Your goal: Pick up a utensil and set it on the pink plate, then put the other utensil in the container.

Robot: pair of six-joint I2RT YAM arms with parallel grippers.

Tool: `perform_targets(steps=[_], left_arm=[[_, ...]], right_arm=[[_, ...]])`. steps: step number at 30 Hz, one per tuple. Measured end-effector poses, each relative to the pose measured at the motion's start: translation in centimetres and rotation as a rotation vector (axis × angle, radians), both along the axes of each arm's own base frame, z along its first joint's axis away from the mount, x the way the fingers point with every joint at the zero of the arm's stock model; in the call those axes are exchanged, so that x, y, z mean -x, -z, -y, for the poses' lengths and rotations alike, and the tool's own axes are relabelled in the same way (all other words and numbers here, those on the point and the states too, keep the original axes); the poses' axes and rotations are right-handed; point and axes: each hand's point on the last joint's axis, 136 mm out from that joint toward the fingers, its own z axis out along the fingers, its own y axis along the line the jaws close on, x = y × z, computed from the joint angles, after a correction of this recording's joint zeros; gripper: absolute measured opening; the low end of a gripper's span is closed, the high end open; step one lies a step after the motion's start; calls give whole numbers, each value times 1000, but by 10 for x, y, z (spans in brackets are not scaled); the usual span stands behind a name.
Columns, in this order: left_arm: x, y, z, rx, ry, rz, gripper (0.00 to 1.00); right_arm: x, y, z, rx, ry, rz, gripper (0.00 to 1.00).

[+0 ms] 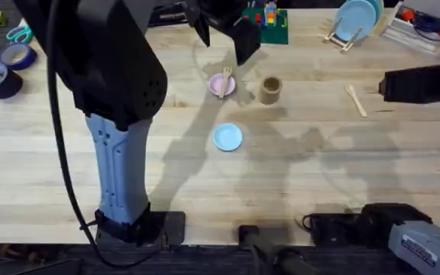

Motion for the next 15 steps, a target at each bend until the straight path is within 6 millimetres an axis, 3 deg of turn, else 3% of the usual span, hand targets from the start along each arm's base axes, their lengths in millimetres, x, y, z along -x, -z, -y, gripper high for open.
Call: perform_targets(steps=[7, 15], left_arm=[[9, -38, -5, 34, 28, 72, 996], [24, -109, -33, 135, -24, 225, 996]], right_arm=[[0, 0, 0, 0, 0, -1, 995], [0, 0, 0, 0, 0, -1, 995]])
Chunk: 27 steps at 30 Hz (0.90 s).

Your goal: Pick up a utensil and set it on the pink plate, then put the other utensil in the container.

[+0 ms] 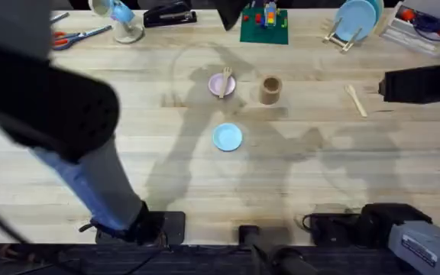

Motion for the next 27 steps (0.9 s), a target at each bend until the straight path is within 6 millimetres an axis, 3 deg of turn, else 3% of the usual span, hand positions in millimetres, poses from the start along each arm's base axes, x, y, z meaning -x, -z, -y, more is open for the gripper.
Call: perform_targets(steps=[3, 7, 8, 15, 19, 20, 27], left_arm=[[19, -11, -7, 8, 1, 11, 997], [51, -3, -13, -3, 29, -43, 997], [86, 8, -24, 3, 38, -29, 997], [138, -1, -39, 66, 49, 162, 997], [161, 4, -45, 98, 56, 262, 995], [175, 15, -48, 127, 63, 337, 995], [190, 40, -43, 212, 98, 455, 995]], right_arm=[[0, 0, 0, 0, 0, 0, 995], [0, 0, 0, 0, 0, 0, 995], [0, 0, 0, 0, 0, 0, 994], [0, 0, 0, 0, 0, 0, 994], [0, 0, 0, 0, 0, 0, 994], [0, 0, 0, 0, 0, 0, 994], [0, 0, 0, 10, -15, 0, 995]])
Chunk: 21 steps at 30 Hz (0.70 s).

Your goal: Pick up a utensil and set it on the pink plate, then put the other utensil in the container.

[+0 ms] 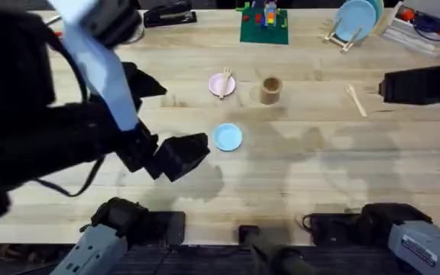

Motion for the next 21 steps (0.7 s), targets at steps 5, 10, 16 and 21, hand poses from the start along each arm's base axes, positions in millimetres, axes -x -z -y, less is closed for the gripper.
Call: perform_targets(steps=[5, 10, 16, 21], left_arm=[[-6, 6, 6, 39, 6, 19, 995], [-10, 2, 8, 53, 7, 42, 995], [-10, 2, 8, 54, 7, 41, 995], [-10, 2, 8, 54, 7, 41, 995]], right_arm=[[0, 2, 0, 24, -34, -10, 995], [-3, 15, 7, 77, -44, -90, 995], [-23, 31, 25, 170, -29, -161, 995], [-46, 51, 43, 203, -7, -193, 985]])
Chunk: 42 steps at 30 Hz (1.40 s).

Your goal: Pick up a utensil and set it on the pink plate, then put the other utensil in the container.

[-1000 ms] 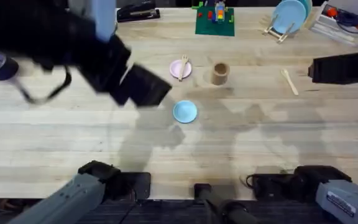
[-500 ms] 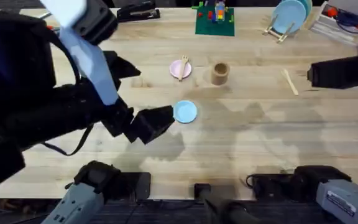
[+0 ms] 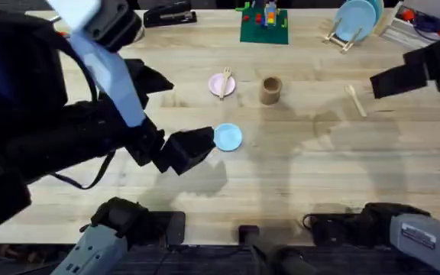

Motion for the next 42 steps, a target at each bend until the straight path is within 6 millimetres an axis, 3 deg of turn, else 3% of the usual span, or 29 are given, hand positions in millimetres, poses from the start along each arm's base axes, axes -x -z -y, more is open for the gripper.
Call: perform_targets(steps=[12, 25, 31, 42], left_arm=[[0, 0, 0, 0, 0, 0, 995], [0, 0, 0, 0, 0, 0, 995], [0, 0, 0, 0, 0, 0, 995], [0, 0, 0, 0, 0, 0, 995]], right_arm=[[-41, 91, 47, -114, 128, -105, 993], [-83, 163, 58, -115, 35, -187, 995], [-102, 178, 63, -102, 14, -157, 995], [-119, 176, 60, -125, -15, -90, 986]])
